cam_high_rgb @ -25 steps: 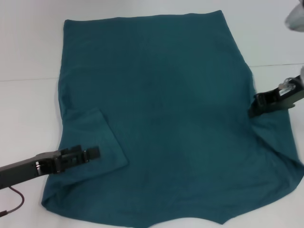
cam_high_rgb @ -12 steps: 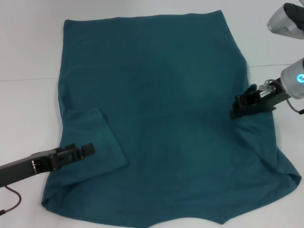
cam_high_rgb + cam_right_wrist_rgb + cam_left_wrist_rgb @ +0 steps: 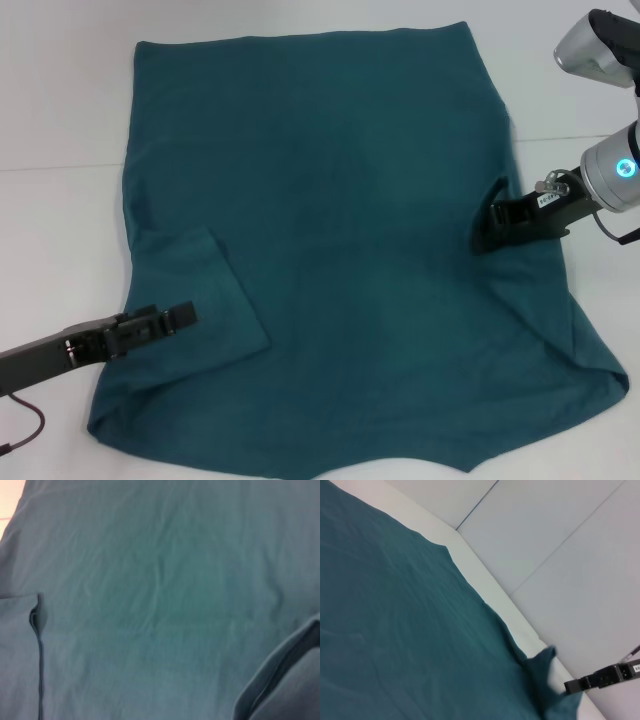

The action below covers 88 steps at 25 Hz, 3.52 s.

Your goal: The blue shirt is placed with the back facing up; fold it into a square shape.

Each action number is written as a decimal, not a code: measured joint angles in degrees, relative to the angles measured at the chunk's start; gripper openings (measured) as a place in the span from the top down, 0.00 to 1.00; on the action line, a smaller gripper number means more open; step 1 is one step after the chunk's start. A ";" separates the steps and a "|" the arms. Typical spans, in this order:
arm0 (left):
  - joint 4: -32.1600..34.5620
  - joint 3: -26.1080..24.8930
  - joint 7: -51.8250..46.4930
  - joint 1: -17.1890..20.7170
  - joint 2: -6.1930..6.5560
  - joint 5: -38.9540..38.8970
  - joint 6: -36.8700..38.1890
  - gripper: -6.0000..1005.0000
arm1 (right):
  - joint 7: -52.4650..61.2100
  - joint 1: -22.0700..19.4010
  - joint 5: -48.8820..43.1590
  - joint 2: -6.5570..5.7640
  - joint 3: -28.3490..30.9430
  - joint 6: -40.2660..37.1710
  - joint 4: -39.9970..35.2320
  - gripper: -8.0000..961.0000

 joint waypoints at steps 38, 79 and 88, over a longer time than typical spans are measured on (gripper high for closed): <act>-0.16 -1.05 0.09 -0.18 -0.08 0.00 -1.56 0.04 | -1.64 -11.19 1.52 -4.64 3.34 -7.76 -0.95 0.57; -1.04 -1.05 0.13 -0.18 0.02 0.00 -2.29 0.04 | -10.05 -8.94 6.01 0.56 -2.48 -4.12 2.44 0.57; -1.04 -1.06 0.09 0.03 0.02 0.00 -2.29 0.04 | -16.69 -11.52 13.43 -1.07 9.89 -10.97 -1.42 0.57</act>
